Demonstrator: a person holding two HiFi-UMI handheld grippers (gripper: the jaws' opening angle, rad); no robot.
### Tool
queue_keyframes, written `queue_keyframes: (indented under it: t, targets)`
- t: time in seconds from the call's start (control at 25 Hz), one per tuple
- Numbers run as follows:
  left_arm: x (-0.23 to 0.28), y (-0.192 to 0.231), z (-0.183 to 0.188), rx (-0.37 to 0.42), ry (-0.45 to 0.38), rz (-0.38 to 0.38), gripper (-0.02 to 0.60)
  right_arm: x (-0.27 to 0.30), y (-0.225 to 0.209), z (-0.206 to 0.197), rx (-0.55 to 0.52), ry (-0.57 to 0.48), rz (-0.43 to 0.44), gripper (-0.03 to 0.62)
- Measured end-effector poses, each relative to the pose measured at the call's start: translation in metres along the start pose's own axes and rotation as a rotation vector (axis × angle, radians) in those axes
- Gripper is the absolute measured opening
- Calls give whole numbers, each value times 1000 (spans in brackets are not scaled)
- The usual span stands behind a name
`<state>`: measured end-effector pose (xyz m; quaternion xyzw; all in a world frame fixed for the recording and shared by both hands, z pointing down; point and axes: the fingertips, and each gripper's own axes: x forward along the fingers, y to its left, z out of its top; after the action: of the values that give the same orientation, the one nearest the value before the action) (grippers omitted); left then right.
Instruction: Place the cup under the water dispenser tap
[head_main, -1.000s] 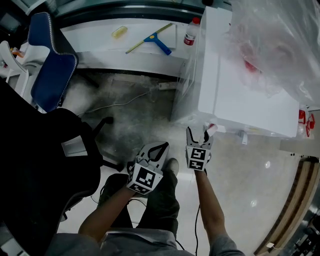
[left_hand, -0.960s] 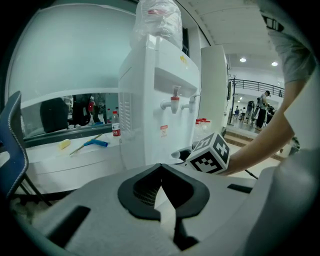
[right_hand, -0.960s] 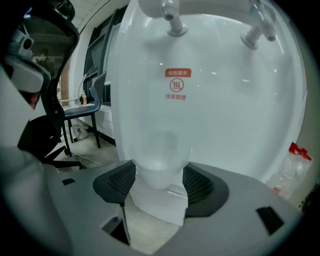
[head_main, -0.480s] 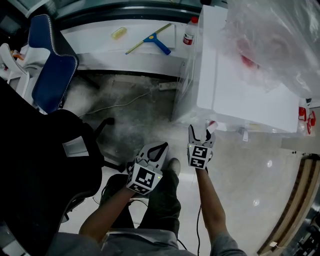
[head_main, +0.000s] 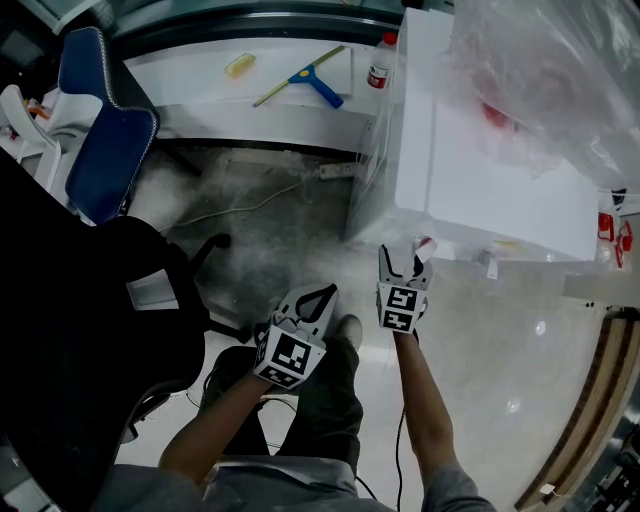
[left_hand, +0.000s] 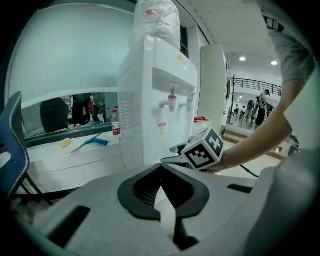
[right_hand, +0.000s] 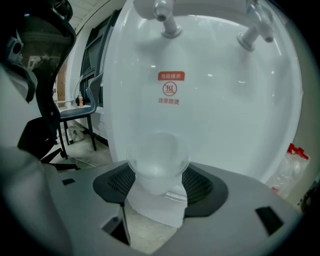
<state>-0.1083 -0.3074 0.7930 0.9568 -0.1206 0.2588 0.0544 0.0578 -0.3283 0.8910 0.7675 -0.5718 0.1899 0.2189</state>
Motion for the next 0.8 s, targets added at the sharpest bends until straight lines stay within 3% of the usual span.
queue_keyframes:
  t: [0.52, 0.8]
  targets:
    - [-3, -3, -3, -3, 2, 3, 9, -1, 4, -11, 15, 27, 21, 296]
    - [-21, -10, 10, -42, 17, -4, 9, -38, 1, -13, 24, 78, 17, 296]
